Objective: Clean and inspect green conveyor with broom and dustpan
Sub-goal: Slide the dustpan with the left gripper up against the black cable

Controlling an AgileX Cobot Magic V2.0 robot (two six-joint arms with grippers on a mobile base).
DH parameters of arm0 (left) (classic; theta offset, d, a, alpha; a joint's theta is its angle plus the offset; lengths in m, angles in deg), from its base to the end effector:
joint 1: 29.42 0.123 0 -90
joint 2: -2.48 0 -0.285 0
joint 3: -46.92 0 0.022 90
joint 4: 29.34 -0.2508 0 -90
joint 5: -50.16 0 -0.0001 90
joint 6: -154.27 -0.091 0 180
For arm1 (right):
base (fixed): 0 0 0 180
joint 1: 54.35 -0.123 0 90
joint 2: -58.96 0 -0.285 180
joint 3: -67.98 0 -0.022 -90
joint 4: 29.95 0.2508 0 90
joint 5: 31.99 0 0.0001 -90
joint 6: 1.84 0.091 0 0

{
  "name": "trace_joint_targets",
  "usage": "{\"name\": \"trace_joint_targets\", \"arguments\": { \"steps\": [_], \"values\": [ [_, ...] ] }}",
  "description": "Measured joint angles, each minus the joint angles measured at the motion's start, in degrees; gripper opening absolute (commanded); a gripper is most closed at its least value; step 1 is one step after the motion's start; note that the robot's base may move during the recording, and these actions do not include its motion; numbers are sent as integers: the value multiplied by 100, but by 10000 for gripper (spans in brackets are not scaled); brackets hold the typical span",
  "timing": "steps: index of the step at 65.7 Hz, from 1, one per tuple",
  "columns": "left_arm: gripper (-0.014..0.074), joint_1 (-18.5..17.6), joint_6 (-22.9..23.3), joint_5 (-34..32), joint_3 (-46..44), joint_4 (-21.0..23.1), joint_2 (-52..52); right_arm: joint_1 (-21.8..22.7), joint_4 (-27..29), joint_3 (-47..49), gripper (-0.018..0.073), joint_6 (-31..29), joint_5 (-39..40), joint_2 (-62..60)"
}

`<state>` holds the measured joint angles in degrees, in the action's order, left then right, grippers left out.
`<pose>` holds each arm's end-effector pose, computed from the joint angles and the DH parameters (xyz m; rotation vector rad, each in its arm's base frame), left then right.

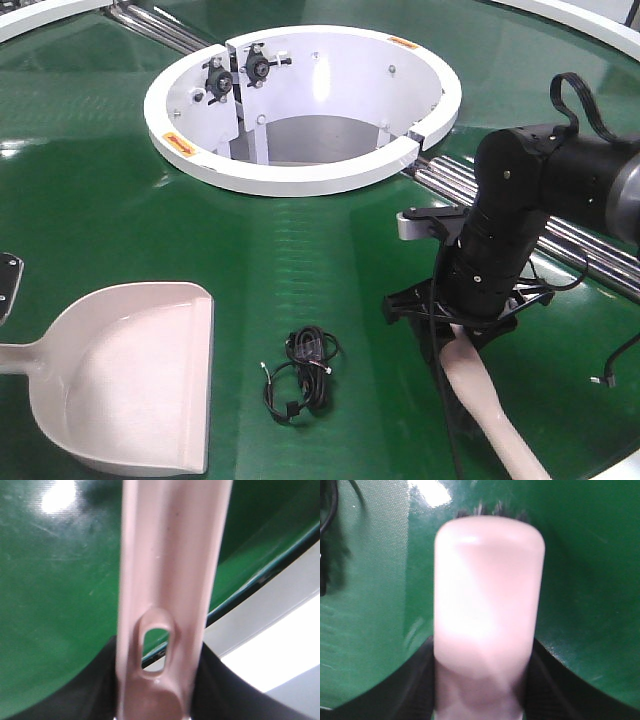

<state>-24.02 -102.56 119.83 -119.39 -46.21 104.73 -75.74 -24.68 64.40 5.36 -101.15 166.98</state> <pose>0.2846 0.0518 0.2243 -1.8167 -2.2392 -0.2033 0.3028 0.1270 0.2315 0.3322 -3.0873 -0.1240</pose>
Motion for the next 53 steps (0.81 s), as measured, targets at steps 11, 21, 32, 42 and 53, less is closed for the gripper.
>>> {"name": "trace_joint_targets", "arguments": {
  "steps": [11,21,32,42,53],
  "values": [
    [-24,0,-5,6,-5,132,-144,0,0,0,-6,0,0,0],
    [-24,-106,-24,73,-167,168,-258,0,0,0,-6,0,0,0],
    [-24,-340,-49,112,-468,187,-331,0,0,0,-6,0,0,0],
    [-24,-540,-49,104,-569,212,-331,0,0,0,-6,0,0,0],
    [-24,-739,-32,104,-595,194,-320,0,0,0,-6,0,0,0]
  ]
}}
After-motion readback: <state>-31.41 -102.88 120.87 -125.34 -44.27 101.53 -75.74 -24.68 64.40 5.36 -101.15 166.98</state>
